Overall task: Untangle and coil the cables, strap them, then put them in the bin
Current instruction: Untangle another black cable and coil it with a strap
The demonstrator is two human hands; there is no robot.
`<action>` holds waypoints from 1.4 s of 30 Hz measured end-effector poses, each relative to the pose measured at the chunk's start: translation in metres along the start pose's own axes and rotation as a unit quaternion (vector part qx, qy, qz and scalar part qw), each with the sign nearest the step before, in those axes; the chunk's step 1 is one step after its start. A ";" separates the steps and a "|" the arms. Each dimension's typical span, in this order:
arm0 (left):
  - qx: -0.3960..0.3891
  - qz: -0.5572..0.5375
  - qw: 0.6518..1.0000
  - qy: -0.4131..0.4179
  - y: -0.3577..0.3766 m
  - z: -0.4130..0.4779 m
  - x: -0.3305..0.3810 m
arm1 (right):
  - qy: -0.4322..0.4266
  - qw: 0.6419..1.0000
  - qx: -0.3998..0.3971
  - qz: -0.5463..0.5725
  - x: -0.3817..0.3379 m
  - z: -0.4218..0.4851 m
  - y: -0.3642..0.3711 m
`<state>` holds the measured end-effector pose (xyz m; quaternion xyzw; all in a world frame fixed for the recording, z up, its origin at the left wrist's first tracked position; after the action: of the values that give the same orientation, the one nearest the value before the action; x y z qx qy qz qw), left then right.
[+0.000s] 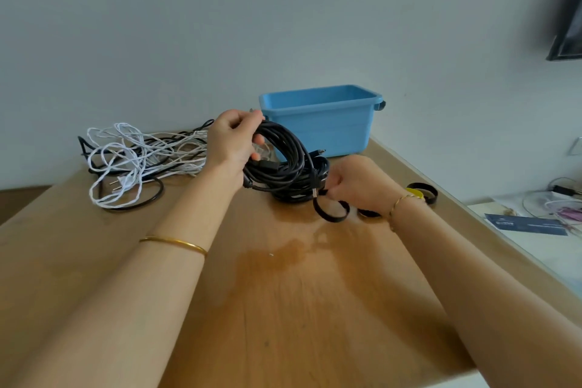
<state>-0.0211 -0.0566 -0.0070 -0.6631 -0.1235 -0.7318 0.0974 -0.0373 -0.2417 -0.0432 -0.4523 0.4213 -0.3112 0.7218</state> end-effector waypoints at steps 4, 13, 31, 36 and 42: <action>0.054 0.001 0.998 0.027 -0.019 0.007 0.006 | -0.025 0.993 0.086 0.081 -0.022 0.003 -0.025; 0.191 -0.003 0.971 0.144 -0.081 0.028 0.021 | -0.068 0.978 0.141 0.135 -0.073 0.062 -0.030; 0.071 0.022 0.992 0.099 -0.089 0.057 0.023 | -0.191 0.927 0.212 0.244 -0.135 0.123 0.004; 0.033 0.019 0.994 0.098 -0.087 0.051 0.028 | -0.177 0.916 0.233 0.275 -0.133 0.122 0.007; -0.048 0.045 0.995 0.078 -0.083 0.042 0.033 | -0.157 0.918 0.264 0.251 -0.130 0.120 0.006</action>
<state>-0.0103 0.0357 0.0256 -0.6130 -0.0505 -0.7811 0.1073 0.0116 -0.0844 0.0227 -0.1673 0.3052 -0.1447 0.9263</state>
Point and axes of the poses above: each hand's wrist, its own z-axis towards the middle knuckle, its own y-axis out of the palm, x = y × z, the point moved 3 cm from there along z, towards the middle knuckle, and after that the axes turned 11 degrees about -y, right-handed, at the moved point
